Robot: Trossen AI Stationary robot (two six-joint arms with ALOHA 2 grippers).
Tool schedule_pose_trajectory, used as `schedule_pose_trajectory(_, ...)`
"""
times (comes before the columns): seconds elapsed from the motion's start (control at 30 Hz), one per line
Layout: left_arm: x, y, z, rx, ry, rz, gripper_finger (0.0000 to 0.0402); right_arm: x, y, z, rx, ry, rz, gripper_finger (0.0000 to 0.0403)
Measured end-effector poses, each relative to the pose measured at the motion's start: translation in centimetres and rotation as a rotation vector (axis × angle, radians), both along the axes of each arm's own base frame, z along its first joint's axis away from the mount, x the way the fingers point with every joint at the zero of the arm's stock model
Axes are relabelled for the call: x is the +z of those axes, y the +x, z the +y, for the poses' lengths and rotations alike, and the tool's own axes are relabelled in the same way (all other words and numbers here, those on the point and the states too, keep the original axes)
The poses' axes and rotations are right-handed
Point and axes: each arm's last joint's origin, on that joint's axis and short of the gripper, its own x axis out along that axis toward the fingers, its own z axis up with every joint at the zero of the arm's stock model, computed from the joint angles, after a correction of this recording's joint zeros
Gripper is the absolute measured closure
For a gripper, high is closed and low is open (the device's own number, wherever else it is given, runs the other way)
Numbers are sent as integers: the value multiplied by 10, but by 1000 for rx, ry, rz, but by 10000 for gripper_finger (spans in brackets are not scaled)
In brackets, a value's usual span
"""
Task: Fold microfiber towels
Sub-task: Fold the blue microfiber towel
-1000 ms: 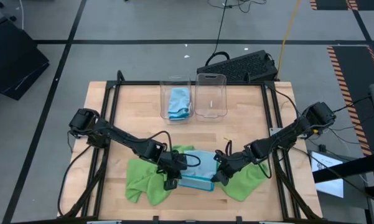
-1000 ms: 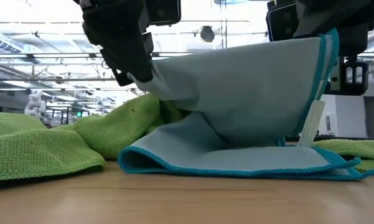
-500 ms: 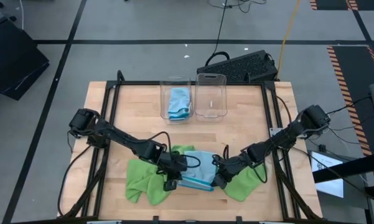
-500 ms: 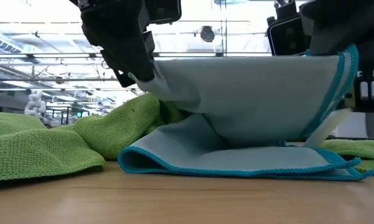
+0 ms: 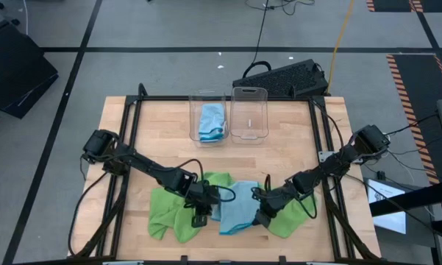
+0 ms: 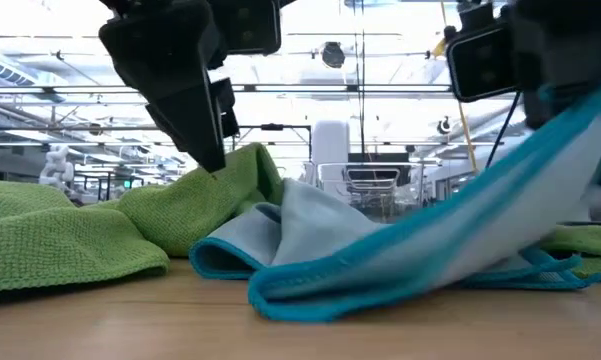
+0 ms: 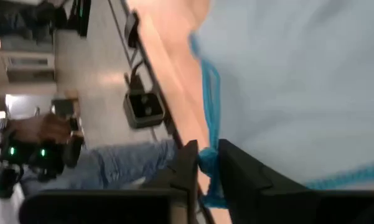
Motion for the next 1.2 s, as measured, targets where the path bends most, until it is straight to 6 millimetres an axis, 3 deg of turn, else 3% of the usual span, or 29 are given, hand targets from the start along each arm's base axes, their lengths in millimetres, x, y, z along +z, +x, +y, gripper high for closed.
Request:
schedule_pose_trajectory(0.3,-3,-3,4,48,37,44,249,0,1,-1,-43,13,13,249)
schedule_pose_trajectory(0.47,1,-3,18,108,69,65,250,2,1,0,-48,22,14,225)
schedule_pose_trajectory(0.63,12,-5,34,53,267,-15,248,6,0,-1,-56,38,10,217)
schedule_pose_trajectory(0.77,4,5,47,-43,291,-47,259,11,-1,-3,-59,47,-1,216)
schedule_pose_trajectory(0.9,-23,8,65,-45,358,68,285,17,-2,-5,-64,56,-16,216)
schedule_pose_trajectory(1.0,-35,0,79,25,399,225,307,21,-3,-6,-68,62,-17,216)
schedule_pose_trajectory(1.2,-34,-21,91,90,442,409,338,24,-9,-10,-70,36,18,216)
